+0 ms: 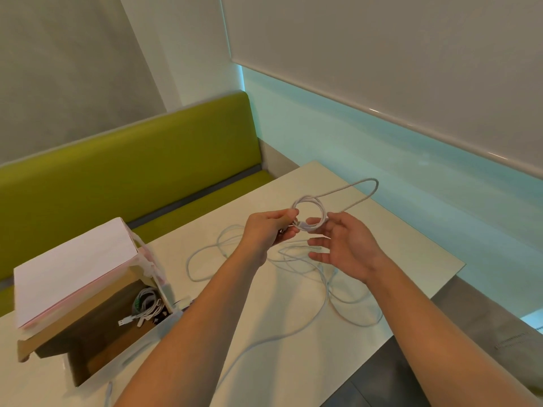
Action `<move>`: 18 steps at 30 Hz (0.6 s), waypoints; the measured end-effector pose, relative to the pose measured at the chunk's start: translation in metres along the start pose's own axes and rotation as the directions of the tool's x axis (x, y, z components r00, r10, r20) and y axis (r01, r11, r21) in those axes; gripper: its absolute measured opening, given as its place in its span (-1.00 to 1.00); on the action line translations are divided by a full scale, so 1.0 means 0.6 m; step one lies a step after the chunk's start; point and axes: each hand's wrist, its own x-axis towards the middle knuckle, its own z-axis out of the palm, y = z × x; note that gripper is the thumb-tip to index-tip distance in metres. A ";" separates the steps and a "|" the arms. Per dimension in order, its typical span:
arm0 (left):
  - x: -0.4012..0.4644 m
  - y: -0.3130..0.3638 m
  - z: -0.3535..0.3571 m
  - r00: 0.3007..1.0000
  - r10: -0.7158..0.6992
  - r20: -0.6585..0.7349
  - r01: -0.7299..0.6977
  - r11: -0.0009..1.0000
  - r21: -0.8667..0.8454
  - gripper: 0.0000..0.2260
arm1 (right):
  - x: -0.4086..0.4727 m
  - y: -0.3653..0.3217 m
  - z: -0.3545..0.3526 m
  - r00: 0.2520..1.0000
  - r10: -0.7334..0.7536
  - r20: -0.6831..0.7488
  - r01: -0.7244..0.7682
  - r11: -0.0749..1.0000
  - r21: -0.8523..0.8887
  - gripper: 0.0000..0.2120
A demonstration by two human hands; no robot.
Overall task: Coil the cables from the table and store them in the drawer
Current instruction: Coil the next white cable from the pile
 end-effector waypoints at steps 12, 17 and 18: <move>0.009 -0.021 0.007 0.994 0.047 -0.099 -0.060 0.989 -0.133 -0.74 | 0.004 0.004 0.010 0.997 0.062 -0.051 -0.069 0.987 -0.144 -0.61; 0.025 -0.001 -0.006 0.977 0.070 -0.200 -0.116 0.967 -0.227 -0.77 | -0.001 0.040 -0.003 0.988 0.125 -0.087 -0.152 0.852 -0.500 -0.81; 0.027 0.002 -0.007 0.974 0.085 -0.211 -0.134 0.964 -0.228 -0.78 | 0.000 0.046 -0.010 0.986 0.123 -0.115 -0.166 0.828 -0.535 -0.82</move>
